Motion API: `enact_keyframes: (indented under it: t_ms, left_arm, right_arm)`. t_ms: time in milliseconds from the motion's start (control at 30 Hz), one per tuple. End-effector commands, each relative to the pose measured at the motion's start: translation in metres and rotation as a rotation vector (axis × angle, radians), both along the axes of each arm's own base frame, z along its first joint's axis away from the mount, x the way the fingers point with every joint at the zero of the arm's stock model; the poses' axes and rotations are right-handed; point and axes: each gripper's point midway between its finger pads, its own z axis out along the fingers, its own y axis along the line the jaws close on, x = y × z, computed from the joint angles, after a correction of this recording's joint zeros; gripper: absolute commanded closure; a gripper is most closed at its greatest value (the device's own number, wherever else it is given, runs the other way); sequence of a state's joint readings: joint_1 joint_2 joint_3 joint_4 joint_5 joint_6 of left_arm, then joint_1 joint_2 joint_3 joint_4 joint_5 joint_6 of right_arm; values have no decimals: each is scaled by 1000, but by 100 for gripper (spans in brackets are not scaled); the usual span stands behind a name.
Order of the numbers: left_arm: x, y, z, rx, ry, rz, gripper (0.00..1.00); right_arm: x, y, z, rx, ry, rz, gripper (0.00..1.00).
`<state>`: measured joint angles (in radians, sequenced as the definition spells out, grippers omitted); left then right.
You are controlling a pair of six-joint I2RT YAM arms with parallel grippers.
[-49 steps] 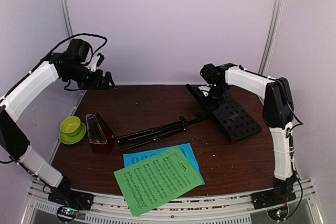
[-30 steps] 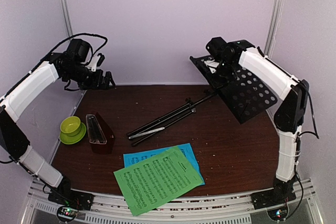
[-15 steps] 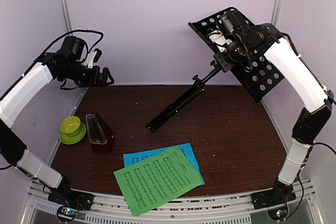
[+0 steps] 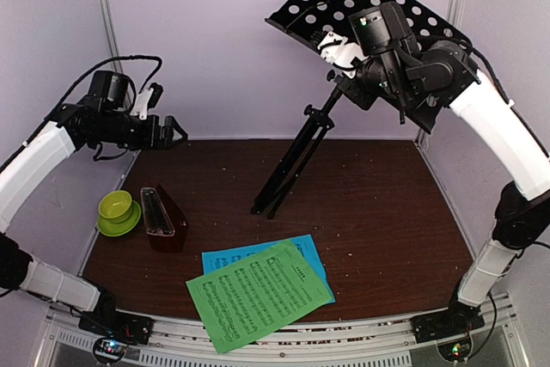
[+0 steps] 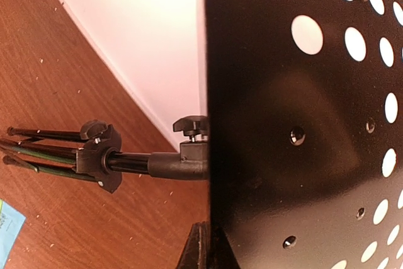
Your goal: Set up the instrument practice props
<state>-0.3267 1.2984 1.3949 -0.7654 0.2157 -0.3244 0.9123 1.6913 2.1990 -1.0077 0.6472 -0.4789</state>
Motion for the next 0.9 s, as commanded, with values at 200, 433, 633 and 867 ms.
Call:
enact_keyframes:
  t_ms: [200,433,633,867]
  left_arm:
    - [-17,-56,10,-66,-245,-128,2]
    - [-17,-94,-8,-16,-319,-196,4]
    - [-20,-136,-12,-21,-408,-287,6]
    - [-24,-171,-12,-69,-480,-356,13]
  right_arm:
    - [-42,-9,140,169,-437,-1,100]
    - [-67,10,152,139,-488,147,100]
    - [-79,20,154,137,-497,206,100]
    - [-91,27,160,148,-504,255,100]
